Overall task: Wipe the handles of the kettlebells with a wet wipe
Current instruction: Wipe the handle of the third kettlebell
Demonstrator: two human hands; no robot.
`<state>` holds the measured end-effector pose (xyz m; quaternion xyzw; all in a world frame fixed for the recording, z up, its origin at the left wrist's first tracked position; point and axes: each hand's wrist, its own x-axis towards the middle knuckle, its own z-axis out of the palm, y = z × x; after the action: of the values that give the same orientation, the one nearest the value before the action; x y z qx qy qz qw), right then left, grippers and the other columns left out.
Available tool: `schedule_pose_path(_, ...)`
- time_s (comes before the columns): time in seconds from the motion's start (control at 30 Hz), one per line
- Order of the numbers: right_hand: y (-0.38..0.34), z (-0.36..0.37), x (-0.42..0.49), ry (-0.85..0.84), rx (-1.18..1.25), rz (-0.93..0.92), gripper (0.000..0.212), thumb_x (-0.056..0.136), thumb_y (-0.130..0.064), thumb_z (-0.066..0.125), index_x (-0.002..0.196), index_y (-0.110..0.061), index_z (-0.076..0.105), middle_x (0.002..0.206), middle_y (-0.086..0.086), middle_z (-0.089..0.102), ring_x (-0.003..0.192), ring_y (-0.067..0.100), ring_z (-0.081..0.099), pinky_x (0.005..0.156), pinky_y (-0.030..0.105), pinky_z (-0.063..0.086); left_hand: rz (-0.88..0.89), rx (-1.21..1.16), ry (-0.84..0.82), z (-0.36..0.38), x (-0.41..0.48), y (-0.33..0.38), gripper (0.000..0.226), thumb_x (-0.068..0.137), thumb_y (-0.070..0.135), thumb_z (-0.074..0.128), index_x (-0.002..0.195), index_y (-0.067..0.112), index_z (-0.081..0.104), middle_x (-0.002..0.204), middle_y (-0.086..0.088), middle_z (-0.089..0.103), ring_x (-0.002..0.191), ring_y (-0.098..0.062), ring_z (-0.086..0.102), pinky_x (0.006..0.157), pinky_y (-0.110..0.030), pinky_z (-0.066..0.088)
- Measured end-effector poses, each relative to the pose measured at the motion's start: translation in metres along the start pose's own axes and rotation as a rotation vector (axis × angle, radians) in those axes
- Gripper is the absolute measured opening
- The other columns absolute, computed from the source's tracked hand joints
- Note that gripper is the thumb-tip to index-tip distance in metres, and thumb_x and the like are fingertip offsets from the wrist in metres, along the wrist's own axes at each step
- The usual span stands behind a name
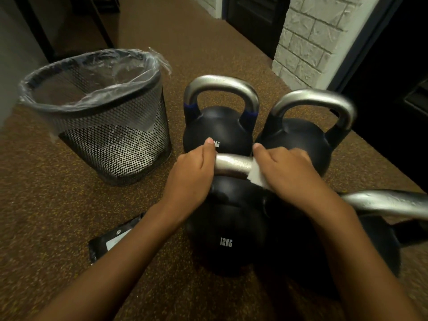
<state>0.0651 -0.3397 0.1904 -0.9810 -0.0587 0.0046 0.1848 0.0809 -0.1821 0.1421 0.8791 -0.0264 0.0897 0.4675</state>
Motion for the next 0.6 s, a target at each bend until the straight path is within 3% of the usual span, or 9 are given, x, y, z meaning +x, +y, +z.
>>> schedule_pose_path(0.07, 0.009, 0.000, -0.003, -0.064, 0.163, 0.128, 0.047, 0.101, -0.035, 0.025, 0.070, -0.007, 0.046, 0.086, 0.026, 0.059, 0.087, 0.042, 0.053, 0.085, 0.041, 0.040, -0.011, -0.007, 0.002, 0.000, -0.001, 0.000, 0.057, 0.089, 0.050, 0.023, 0.079, 0.010, 0.063, 0.074, -0.012, 0.065, 0.079, -0.032, 0.061, 0.076, -0.047, 0.048)
schedule_pose_path(0.17, 0.012, -0.002, -0.010, -0.053, 0.292, 0.283, 0.047, 0.100, -0.035, 0.028, 0.068, -0.004, 0.044, 0.089, 0.034, 0.056, 0.093, 0.048, 0.053, 0.081, 0.044, 0.043, -0.009, -0.008, 0.020, 0.000, 0.000, 0.000, 0.059, 0.088, 0.051, 0.022, 0.079, 0.011, 0.064, 0.075, -0.013, 0.066, 0.080, -0.034, 0.062, 0.076, -0.047, 0.048)
schedule_pose_path(0.23, 0.009, 0.002, -0.009, 0.033, 0.207, 0.254, 0.036, 0.101, -0.027, 0.027, 0.095, -0.001, 0.051, 0.095, 0.026, 0.058, 0.100, 0.043, 0.055, 0.085, 0.041, 0.040, -0.009, -0.003, 0.018, 0.000, 0.000, 0.001, 0.059, 0.088, 0.051, 0.021, 0.078, 0.010, 0.063, 0.073, -0.012, 0.065, 0.079, -0.034, 0.061, 0.076, -0.047, 0.048)
schedule_pose_path(0.3, -0.002, 0.008, -0.008, 0.104, 0.005, 0.146, 0.038, 0.100, -0.020, 0.026, 0.133, -0.003, 0.033, 0.116, 0.015, 0.058, 0.109, 0.037, 0.052, 0.093, 0.040, 0.034, -0.013, -0.004, 0.019, 0.001, 0.000, 0.001, 0.058, 0.088, 0.050, 0.022, 0.078, 0.010, 0.063, 0.073, -0.012, 0.065, 0.078, -0.034, 0.061, 0.076, -0.047, 0.048)
schedule_pose_path(0.33, -0.011, 0.012, -0.009, 0.131, -0.067, 0.096, 0.040, 0.099, -0.019, 0.024, 0.136, -0.007, 0.030, 0.117, 0.012, 0.059, 0.108, 0.036, 0.053, 0.095, 0.041, 0.032, -0.013, -0.005, 0.023, 0.001, 0.000, 0.001, 0.058, 0.088, 0.050, 0.022, 0.078, 0.010, 0.063, 0.074, -0.013, 0.065, 0.079, -0.034, 0.061, 0.076, -0.047, 0.048)
schedule_pose_path(0.4, -0.028, 0.020, -0.010, 0.160, -0.243, 0.016, 0.036, 0.097, -0.021, 0.025, 0.118, -0.008, 0.051, 0.098, 0.011, 0.066, 0.091, 0.036, 0.058, 0.093, 0.044, 0.035, -0.014, -0.003, 0.029, 0.001, 0.001, 0.001, 0.057, 0.088, 0.050, 0.022, 0.078, 0.010, 0.063, 0.076, -0.015, 0.066, 0.081, -0.036, 0.061, 0.076, -0.047, 0.048)
schedule_pose_path(0.47, -0.031, 0.028, -0.007, 0.308, -0.243, -0.041, 0.042, 0.096, -0.030, 0.024, 0.090, -0.011, 0.061, 0.078, 0.010, 0.066, 0.078, 0.034, 0.058, 0.093, 0.046, 0.037, -0.012, -0.005, 0.018, 0.000, 0.000, 0.001, 0.056, 0.088, 0.049, 0.023, 0.076, 0.011, 0.061, 0.076, -0.015, 0.065, 0.080, -0.037, 0.061, 0.074, -0.048, 0.048)
schedule_pose_path(0.53, -0.025, 0.029, -0.012, 0.276, -0.214, -0.068, 0.054, 0.095, -0.043, 0.011, 0.092, -0.017, 0.059, 0.087, 0.004, 0.064, 0.091, 0.028, 0.055, 0.105, 0.047, 0.023, -0.014, -0.014, 0.002, 0.000, 0.000, 0.001, 0.055, 0.088, 0.050, 0.023, 0.076, 0.011, 0.060, 0.076, -0.014, 0.065, 0.080, -0.036, 0.061, 0.074, -0.048, 0.048)
schedule_pose_path(0.6, -0.013, 0.025, -0.021, 0.149, -0.163, -0.093, 0.060, 0.089, -0.052, 0.000, 0.114, -0.027, 0.049, 0.105, -0.007, 0.055, 0.110, 0.017, 0.044, 0.112, 0.043, 0.000, -0.021, -0.014, -0.001, 0.000, 0.000, 0.001, 0.057, 0.088, 0.051, 0.022, 0.079, 0.011, 0.062, 0.078, -0.015, 0.066, 0.082, -0.036, 0.061, 0.077, -0.048, 0.048)
